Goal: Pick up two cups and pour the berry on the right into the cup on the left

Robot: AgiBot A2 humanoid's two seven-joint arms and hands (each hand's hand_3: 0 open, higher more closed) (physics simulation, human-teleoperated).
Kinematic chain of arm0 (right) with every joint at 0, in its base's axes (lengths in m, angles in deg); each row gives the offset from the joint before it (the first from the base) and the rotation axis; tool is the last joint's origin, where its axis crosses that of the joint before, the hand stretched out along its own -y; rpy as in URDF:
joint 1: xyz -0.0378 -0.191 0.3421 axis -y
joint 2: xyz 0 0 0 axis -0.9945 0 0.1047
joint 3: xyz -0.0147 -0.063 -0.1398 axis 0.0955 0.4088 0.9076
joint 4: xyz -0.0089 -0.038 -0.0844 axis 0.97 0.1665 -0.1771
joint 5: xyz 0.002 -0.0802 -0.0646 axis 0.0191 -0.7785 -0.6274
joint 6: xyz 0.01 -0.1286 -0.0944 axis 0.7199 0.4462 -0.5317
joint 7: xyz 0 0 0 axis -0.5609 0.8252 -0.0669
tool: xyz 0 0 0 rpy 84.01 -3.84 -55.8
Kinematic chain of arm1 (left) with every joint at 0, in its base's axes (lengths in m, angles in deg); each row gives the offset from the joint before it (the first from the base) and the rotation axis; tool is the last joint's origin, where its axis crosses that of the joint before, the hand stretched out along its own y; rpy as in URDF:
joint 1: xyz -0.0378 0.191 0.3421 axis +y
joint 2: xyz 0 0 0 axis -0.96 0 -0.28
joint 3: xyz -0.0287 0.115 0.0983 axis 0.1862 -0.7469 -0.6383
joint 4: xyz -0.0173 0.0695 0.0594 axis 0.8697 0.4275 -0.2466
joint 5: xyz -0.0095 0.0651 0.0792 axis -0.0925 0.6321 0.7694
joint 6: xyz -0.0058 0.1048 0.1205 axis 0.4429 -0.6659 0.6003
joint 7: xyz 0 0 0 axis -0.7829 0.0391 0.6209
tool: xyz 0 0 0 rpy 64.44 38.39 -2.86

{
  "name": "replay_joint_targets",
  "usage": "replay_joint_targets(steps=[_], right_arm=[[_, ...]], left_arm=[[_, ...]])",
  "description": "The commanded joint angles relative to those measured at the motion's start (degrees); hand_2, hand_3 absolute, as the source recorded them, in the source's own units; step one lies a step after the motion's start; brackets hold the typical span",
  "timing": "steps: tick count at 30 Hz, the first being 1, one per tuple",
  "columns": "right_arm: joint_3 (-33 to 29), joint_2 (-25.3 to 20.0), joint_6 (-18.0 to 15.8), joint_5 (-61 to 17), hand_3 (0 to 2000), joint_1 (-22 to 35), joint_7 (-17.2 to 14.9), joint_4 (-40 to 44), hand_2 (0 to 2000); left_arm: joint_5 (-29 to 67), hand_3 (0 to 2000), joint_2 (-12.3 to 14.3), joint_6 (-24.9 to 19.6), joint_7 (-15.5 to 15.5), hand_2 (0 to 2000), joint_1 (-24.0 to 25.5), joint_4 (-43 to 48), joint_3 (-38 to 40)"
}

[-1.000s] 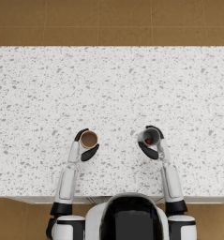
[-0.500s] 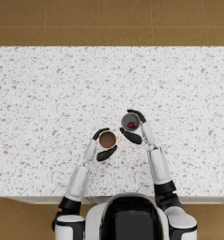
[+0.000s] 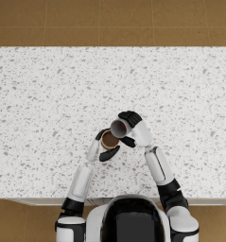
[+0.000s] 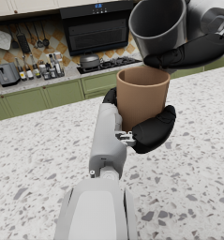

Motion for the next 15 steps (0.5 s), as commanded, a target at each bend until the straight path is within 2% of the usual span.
replay_joint_targets(steps=[1,15], right_arm=[[-0.86,-0.76,-0.27,-1.84,1280,0.99,-0.01,-3.06,2000],[-0.76,-2.21,-1.31,-27.64,1280,0.74,0.0,-5.85,2000]], left_arm=[[0.0,1280,0.61,-0.08,-0.04,2000,-0.93,-0.53,0.4],[-0.02,1280,2.39,-0.34,-0.1,2000,-1.54,-3.28,1.21]])
